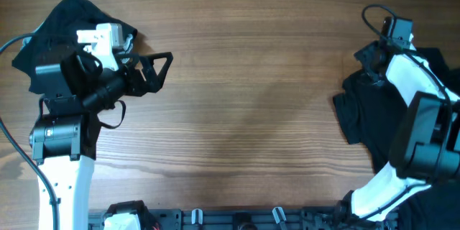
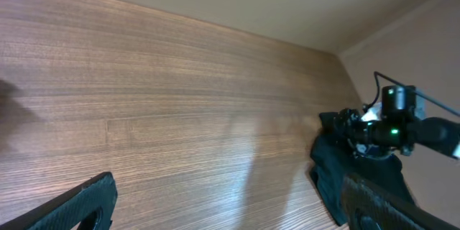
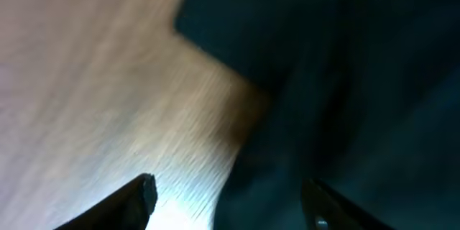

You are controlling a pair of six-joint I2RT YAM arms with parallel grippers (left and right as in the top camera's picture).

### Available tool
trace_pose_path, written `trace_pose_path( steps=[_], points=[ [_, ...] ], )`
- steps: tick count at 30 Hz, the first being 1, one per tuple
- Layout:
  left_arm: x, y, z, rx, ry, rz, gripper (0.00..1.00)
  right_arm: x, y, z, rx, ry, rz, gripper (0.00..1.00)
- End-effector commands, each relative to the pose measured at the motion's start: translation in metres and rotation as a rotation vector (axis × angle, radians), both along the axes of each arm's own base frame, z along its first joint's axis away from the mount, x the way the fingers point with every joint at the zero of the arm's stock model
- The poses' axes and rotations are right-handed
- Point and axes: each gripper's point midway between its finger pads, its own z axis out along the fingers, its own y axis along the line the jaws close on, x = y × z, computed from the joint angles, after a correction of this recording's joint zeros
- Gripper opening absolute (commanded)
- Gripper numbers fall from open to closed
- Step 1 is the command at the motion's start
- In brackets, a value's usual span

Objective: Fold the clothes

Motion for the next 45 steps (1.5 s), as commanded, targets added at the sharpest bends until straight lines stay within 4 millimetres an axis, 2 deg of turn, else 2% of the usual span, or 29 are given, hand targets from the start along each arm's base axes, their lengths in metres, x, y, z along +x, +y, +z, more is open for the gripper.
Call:
trace_pose_path(
  steps=[1, 3, 4, 5, 6, 7, 10, 13, 14, 16, 18, 19, 20, 21, 22, 23, 25, 26, 28, 30, 32, 33, 34, 35, 37, 38, 41, 43, 45],
  points=[
    [-0.002, -0.003, 0.009, -0.014, -0.013, -0.012, 1.0, -0.007, -0.012, -0.029, -0.013, 0.051, -0.074, 0.7],
    [-0.002, -0.003, 0.009, -0.014, -0.013, -0.012, 1.0, -0.004, -0.006, -0.042, 0.022, 0.053, -0.059, 0.68],
    [-0.002, -0.003, 0.009, -0.014, -0.012, -0.012, 1.0, -0.001, 0.0, -0.047, 0.058, 0.047, -0.044, 0.62],
    [-0.002, -0.003, 0.009, -0.014, -0.012, -0.012, 1.0, 0.002, 0.011, -0.053, 0.118, 0.039, -0.019, 0.35],
    [-0.002, -0.003, 0.009, -0.014, -0.012, -0.012, 1.0, 0.004, 0.025, -0.057, 0.181, 0.033, -0.014, 0.15],
    [-0.002, -0.003, 0.009, -0.014, -0.012, -0.012, 1.0, 0.006, 0.033, -0.058, 0.195, 0.033, 0.003, 0.06],
    [-0.002, -0.003, 0.009, -0.014, -0.012, -0.012, 1.0, 0.026, 0.089, -0.053, 0.227, -0.008, 0.144, 0.04],
    [-0.001, -0.003, 0.009, -0.014, -0.013, -0.012, 1.0, 0.041, 0.175, -0.045, 0.273, -0.061, 0.332, 0.04],
    [-0.001, -0.003, 0.009, -0.013, -0.013, -0.012, 1.0, 0.04, 0.23, -0.04, 0.349, -0.082, 0.416, 0.04],
    [0.0, 0.0, 0.009, -0.005, -0.018, 0.003, 1.0, 0.03, 0.303, -0.032, 0.418, -0.108, 0.533, 0.04],
    [0.006, 0.01, 0.008, 0.022, -0.025, 0.052, 1.0, -0.006, 0.411, -0.018, 0.451, -0.157, 0.787, 0.04],
    [0.007, 0.013, 0.009, 0.023, -0.032, 0.063, 1.0, -0.025, 0.451, -0.011, 0.448, -0.191, 0.932, 0.11],
    [0.008, 0.016, 0.011, 0.024, -0.04, 0.072, 1.0, -0.052, 0.493, -0.002, 0.434, -0.225, 1.123, 0.36],
    [0.01, 0.019, 0.012, 0.024, -0.047, 0.081, 1.0, -0.072, 0.518, 0.007, 0.397, -0.244, 1.26, 0.67],
    [0.01, 0.02, 0.012, 0.025, -0.048, 0.084, 1.0, -0.078, 0.524, 0.014, 0.379, -0.251, 1.296, 0.8],
    [0.009, 0.019, 0.013, 0.018, -0.048, 0.075, 1.0, -0.072, 0.519, 0.033, 0.338, -0.272, 1.274, 0.86],
    [0.008, 0.015, 0.015, 0.004, -0.055, 0.049, 1.0, -0.043, 0.47, 0.079, 0.245, -0.323, 1.154, 0.87],
    [0.01, 0.013, 0.014, 0.003, -0.054, 0.043, 1.0, -0.026, 0.429, 0.109, 0.199, -0.347, 1.071, 0.87],
    [0.013, 0.004, 0.001, -0.002, -0.007, 0.016, 1.0, -0.01, 0.377, 0.143, 0.156, -0.383, 0.987, 0.87],
    [0.024, -0.016, -0.039, 0.027, 0.118, -0.029, 1.0, -0.005, 0.302, 0.18, 0.122, -0.403, 0.854, 0.84],
    [0.037, -0.036, -0.093, 0.133, 0.244, -0.046, 0.93, -0.014, 0.258, 0.2, 0.134, -0.407, 0.809, 0.76],
    [0.047, -0.051, -0.129, 0.215, 0.299, -0.065, 0.8, -0.024, 0.24, 0.204, 0.151, -0.388, 0.799, 0.56],
    [0.055, -0.068, -0.155, 0.252, 0.324, -0.093, 0.65, -0.034, 0.227, 0.199, 0.157, -0.34, 0.782, 0.47],
    [0.061, -0.085, -0.177, 0.266, 0.332, -0.13, 0.58, -0.043, 0.221, 0.191, 0.166, -0.288, 0.769, 0.43],
    [0.068, -0.102, -0.205, 0.295, 0.346, -0.157, 0.54, -0.053, 0.219, 0.18, 0.17, -0.226, 0.778, 0.44],
    [0.069, -0.105, -0.229, 0.334, 0.377, -0.155, 0.5, -0.059, 0.218, 0.174, 0.175, -0.19, 0.78, 0.44],
    [0.068, -0.101, -0.273, 0.395, 0.449, -0.134, 0.09, -0.06, 0.209, 0.17, 0.122, -0.165, 0.771, 0.44],
    [0.067, -0.094, -0.291, 0.429, 0.486, -0.112, 0.04, -0.059, 0.205, 0.17, 0.104, -0.16, 0.761, 0.44],
    [0.071, -0.063, -0.313, 0.537, 0.531, 0.043, 0.04, -0.059, 0.198, 0.168, 0.07, -0.146, 0.741, 0.45]
  ],
)
